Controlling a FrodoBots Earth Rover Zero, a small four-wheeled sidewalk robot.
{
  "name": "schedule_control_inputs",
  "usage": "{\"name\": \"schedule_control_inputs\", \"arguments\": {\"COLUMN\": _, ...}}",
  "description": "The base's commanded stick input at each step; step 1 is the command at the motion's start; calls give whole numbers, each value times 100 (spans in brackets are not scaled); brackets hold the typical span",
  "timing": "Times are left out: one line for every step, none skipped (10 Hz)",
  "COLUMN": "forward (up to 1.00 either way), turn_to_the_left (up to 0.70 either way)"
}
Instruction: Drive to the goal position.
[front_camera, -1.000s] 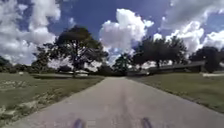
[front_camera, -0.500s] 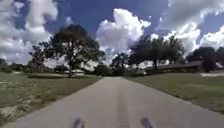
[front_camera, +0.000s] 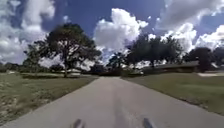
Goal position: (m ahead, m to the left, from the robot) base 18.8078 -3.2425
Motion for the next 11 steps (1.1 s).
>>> {"name": "schedule_control_inputs", "arguments": {"forward": 70, "turn_to_the_left": 0}}
{"name": "schedule_control_inputs", "arguments": {"forward": 70, "turn_to_the_left": 0}}
{"name": "schedule_control_inputs", "arguments": {"forward": 70, "turn_to_the_left": 0}}
{"name": "schedule_control_inputs", "arguments": {"forward": 70, "turn_to_the_left": 0}}
{"name": "schedule_control_inputs", "arguments": {"forward": 70, "turn_to_the_left": 0}}
{"name": "schedule_control_inputs", "arguments": {"forward": 70, "turn_to_the_left": 0}}
{"name": "schedule_control_inputs", "arguments": {"forward": 70, "turn_to_the_left": 0}}
{"name": "schedule_control_inputs", "arguments": {"forward": 70, "turn_to_the_left": 0}}
{"name": "schedule_control_inputs", "arguments": {"forward": 70, "turn_to_the_left": 0}}
{"name": "schedule_control_inputs", "arguments": {"forward": 70, "turn_to_the_left": 0}}
{"name": "schedule_control_inputs", "arguments": {"forward": 70, "turn_to_the_left": 0}}
